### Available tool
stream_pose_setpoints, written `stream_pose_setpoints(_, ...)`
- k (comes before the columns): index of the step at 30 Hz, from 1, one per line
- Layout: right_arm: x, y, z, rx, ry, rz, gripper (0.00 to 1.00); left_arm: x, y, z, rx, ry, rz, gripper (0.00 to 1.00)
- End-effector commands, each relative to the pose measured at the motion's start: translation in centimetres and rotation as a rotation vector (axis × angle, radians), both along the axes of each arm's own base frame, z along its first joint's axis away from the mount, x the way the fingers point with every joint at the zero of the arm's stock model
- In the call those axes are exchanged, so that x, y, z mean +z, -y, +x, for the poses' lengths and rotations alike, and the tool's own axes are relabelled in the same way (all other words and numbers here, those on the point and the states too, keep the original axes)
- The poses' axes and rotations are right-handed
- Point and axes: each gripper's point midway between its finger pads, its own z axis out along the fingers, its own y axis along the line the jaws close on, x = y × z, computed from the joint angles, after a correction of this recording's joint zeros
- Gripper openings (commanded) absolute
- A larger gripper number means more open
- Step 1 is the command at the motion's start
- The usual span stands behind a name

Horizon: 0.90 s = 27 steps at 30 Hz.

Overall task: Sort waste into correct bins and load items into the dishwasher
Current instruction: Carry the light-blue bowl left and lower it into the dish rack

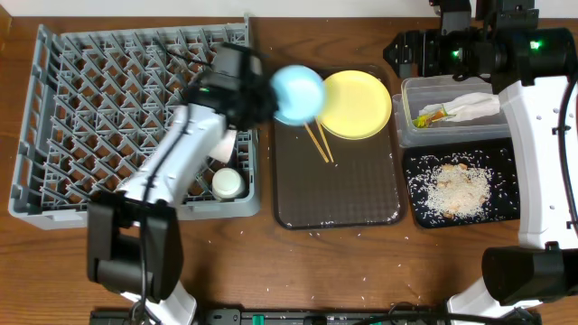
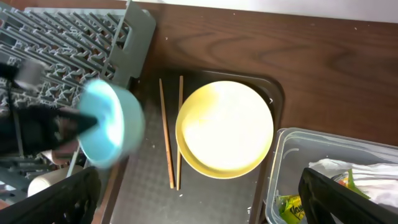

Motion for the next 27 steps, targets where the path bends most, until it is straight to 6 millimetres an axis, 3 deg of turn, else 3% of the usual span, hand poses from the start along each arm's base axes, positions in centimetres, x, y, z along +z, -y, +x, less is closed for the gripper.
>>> stream_pose_setpoints(1, 0.4, -0.4, -0.1, 0.005, 0.009, 0.001, 0.99, 3.9, -4.9, 2.2, 0.060, 0.145, 0.041, 0.07)
stream_pose_setpoints(7, 0.4, -0.3, -0.1, 0.004, 0.009, 0.001, 0.99, 7.2, -13.7, 3.3, 0.261, 0.262, 0.256, 0.07)
stream_pose_setpoints(16, 0.4, -0.3, -0.1, 0.005, 0.009, 0.000, 0.99, 10.6, -22.6, 1.4, 0.550, 0.314, 0.858, 0.07)
stream_pose_setpoints(21, 0.4, -0.3, -0.1, 0.004, 0.010, 0.001, 0.99, 11.5, -24.3, 0.5, 0.627, 0.300, 1.067, 0.07)
stream_pose_setpoints(27, 0.4, -0.3, -0.1, 0.004, 0.010, 0.001, 0.99, 11.0, -24.0, 1.4, 0.602, 0.291, 1.237, 0.07)
